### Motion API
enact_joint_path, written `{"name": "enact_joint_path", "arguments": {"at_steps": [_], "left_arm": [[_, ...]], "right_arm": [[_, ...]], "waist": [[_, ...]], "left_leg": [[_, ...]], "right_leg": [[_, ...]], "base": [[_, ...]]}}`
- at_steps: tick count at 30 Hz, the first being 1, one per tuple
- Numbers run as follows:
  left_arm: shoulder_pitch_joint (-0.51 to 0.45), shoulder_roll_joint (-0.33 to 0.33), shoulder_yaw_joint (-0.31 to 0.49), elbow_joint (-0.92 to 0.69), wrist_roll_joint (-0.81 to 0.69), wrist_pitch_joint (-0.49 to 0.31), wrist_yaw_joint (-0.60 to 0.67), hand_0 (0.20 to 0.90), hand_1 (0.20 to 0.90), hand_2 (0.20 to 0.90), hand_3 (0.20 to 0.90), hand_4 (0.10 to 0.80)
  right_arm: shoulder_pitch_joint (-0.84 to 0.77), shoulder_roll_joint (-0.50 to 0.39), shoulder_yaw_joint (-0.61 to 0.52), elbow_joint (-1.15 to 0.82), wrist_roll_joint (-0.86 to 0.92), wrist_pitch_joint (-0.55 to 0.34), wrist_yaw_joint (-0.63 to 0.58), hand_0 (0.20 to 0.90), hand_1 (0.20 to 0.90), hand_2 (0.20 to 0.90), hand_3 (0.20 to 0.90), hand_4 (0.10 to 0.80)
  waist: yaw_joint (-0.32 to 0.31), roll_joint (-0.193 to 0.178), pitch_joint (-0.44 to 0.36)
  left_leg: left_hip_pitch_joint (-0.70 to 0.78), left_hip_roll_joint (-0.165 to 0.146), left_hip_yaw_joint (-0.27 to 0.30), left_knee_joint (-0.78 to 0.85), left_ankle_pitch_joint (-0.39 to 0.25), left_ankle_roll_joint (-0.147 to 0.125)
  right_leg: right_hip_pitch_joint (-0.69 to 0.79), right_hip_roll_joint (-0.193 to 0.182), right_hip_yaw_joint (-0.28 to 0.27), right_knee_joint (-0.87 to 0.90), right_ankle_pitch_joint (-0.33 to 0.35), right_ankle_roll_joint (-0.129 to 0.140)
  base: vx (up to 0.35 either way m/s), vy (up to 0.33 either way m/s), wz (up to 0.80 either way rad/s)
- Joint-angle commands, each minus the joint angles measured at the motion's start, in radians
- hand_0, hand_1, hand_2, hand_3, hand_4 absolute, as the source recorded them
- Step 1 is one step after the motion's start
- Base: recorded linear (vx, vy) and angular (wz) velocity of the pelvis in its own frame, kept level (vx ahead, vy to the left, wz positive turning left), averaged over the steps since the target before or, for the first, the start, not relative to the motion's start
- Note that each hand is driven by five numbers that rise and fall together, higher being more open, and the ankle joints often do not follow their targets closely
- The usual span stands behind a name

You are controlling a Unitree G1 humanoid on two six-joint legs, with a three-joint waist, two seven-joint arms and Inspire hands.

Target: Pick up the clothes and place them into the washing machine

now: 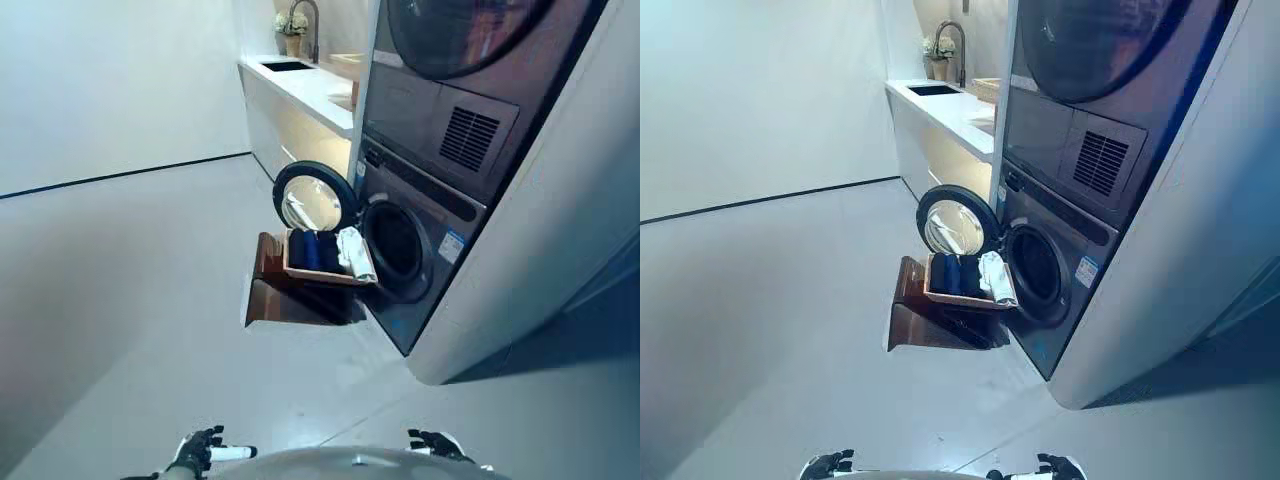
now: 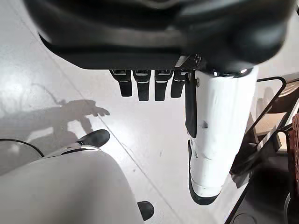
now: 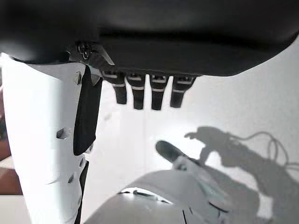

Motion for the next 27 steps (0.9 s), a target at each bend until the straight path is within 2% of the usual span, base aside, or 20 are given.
{"name": "enact_joint_path", "arguments": {"at_steps": [1, 22, 27], "left_arm": [[-0.088, -0.005, 0.029, 0.023, 0.012, -0.032, 0.019, 0.900, 0.900, 0.900, 0.900, 0.800], [-0.090, -0.022, 0.024, 0.050, 0.010, -0.022, 0.012, 0.900, 0.900, 0.900, 0.900, 0.800], [-0.095, -0.022, 0.020, 0.062, 0.021, -0.016, 0.018, 0.900, 0.900, 0.900, 0.900, 0.800]], "right_arm": [[-0.092, -0.003, 0.030, 0.000, -0.008, -0.026, -0.014, 0.900, 0.900, 0.900, 0.900, 0.800], [-0.093, 0.005, 0.028, 0.027, -0.008, -0.020, -0.013, 0.900, 0.900, 0.900, 0.900, 0.800], [-0.099, 0.005, 0.023, 0.041, -0.005, -0.016, -0.014, 0.900, 0.900, 0.900, 0.900, 0.800]], "waist": [[-0.002, 0.008, 0.054], [-0.004, 0.005, 0.054], [-0.004, 0.001, 0.062]], "left_leg": [[-0.020, -0.053, -0.018, 0.000, -0.060, -0.029], [-0.009, -0.055, -0.015, 0.004, -0.069, -0.026], [-0.013, -0.062, -0.017, 0.013, -0.079, -0.017]], "right_leg": [[0.109, -0.017, 0.023, 0.002, -0.135, 0.027], [0.119, -0.016, 0.023, 0.002, -0.136, 0.027], [0.114, -0.019, 0.032, 0.004, -0.129, 0.028]], "base": [[0.000, 0.000, 0.00], [0.009, 0.001, -0.03], [0.009, 0.013, 0.18]]}}
